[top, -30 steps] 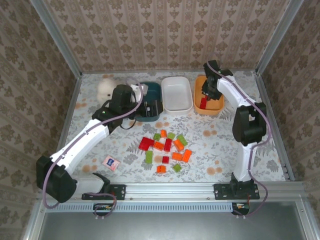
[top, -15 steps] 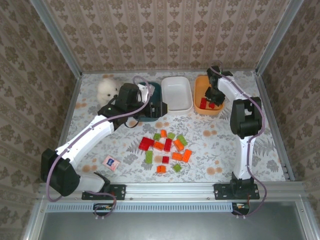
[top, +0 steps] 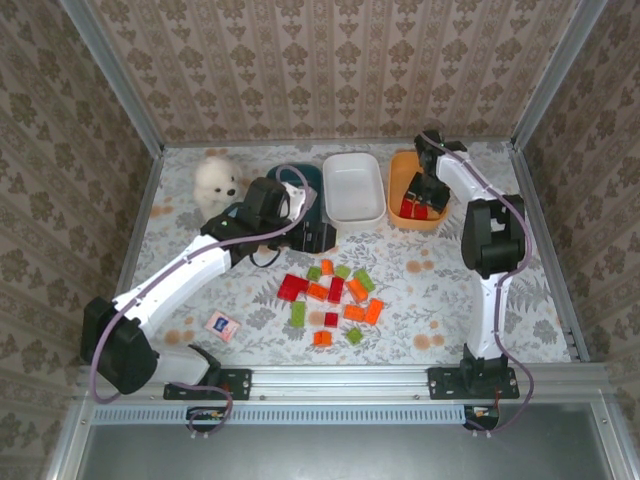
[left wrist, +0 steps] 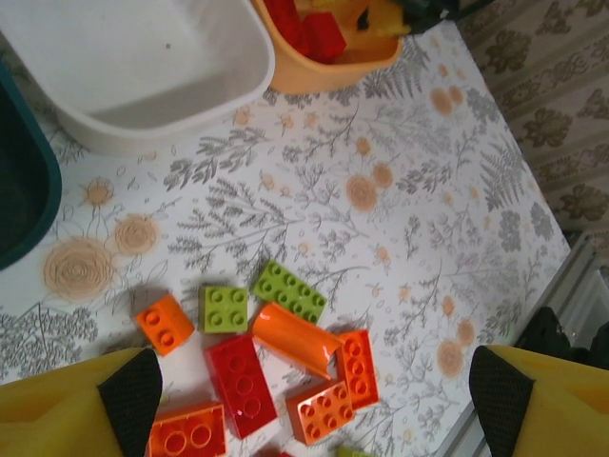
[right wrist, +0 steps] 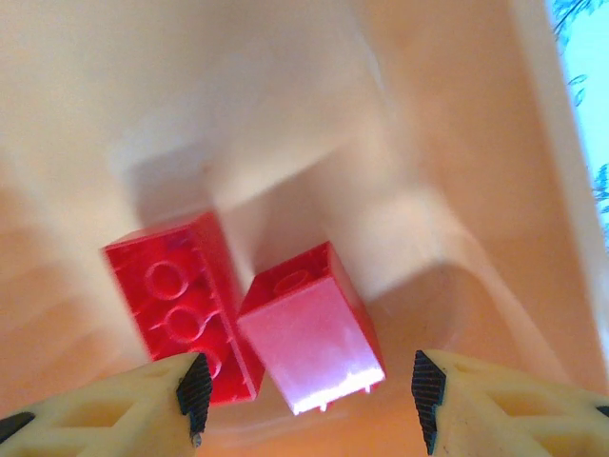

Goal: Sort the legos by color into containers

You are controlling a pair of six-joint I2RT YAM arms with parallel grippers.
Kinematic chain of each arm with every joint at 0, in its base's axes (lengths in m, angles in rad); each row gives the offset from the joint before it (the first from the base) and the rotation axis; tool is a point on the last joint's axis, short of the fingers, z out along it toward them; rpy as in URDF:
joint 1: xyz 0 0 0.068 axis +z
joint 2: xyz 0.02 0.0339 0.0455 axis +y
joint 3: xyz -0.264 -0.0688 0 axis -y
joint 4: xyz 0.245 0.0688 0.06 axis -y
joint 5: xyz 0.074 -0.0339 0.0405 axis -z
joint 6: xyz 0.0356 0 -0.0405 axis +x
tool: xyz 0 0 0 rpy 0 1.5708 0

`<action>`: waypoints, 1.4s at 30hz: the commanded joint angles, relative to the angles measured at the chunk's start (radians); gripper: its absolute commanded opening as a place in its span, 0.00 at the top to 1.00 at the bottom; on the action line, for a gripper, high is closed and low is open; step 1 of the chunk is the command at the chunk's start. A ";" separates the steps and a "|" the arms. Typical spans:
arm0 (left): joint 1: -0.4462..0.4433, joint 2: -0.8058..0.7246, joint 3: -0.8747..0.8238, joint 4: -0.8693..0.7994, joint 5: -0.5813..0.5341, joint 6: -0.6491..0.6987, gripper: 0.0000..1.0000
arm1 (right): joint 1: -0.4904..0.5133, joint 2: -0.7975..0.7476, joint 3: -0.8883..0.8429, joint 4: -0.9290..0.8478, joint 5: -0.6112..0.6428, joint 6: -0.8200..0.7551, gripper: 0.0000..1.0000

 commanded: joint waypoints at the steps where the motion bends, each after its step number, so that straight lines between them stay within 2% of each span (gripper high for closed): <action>1: -0.013 -0.045 -0.022 -0.046 -0.001 0.034 0.13 | 0.012 -0.134 0.052 -0.031 -0.006 -0.035 0.38; 6: -0.042 -0.089 -0.053 -0.119 -0.016 0.056 0.15 | 0.065 -0.295 0.003 -0.015 0.001 -0.093 0.38; 10: -0.130 -0.136 -0.097 -0.227 -0.033 0.122 0.17 | 0.148 -0.487 -0.146 0.049 -0.042 -0.160 0.38; 12: -0.190 -0.152 -0.130 -0.275 -0.042 0.154 0.18 | 0.191 -0.589 -0.254 0.083 -0.096 -0.177 0.38; 14: -0.252 -0.150 -0.165 -0.309 -0.055 0.153 0.18 | 0.237 -0.711 -0.396 0.135 -0.204 -0.182 0.36; 19: -0.308 -0.149 -0.278 -0.280 -0.082 -0.060 0.19 | 0.325 -1.012 -0.692 0.222 -0.434 -0.181 0.31; 23: -0.392 -0.143 -0.360 -0.159 -0.131 -0.264 0.17 | 0.354 -1.155 -0.777 0.144 -0.465 -0.163 0.30; 25: -0.433 -0.100 -0.368 -0.101 -0.160 -0.349 0.17 | 0.356 -1.185 -0.785 0.109 -0.462 -0.169 0.30; 29: -0.525 0.048 -0.310 -0.088 -0.229 -0.507 0.17 | 0.356 -1.198 -0.777 0.062 -0.454 -0.203 0.29; 34: -0.623 0.193 -0.207 -0.204 -0.361 -0.691 0.17 | 0.356 -1.206 -0.781 0.062 -0.490 -0.219 0.29; 37: -0.661 0.210 -0.178 -0.265 -0.453 -0.735 0.15 | 0.356 -1.237 -0.806 0.074 -0.514 -0.214 0.29; 42: -0.671 0.235 -0.136 -0.321 -0.490 -0.755 0.15 | 0.356 -1.272 -0.853 0.076 -0.531 -0.202 0.28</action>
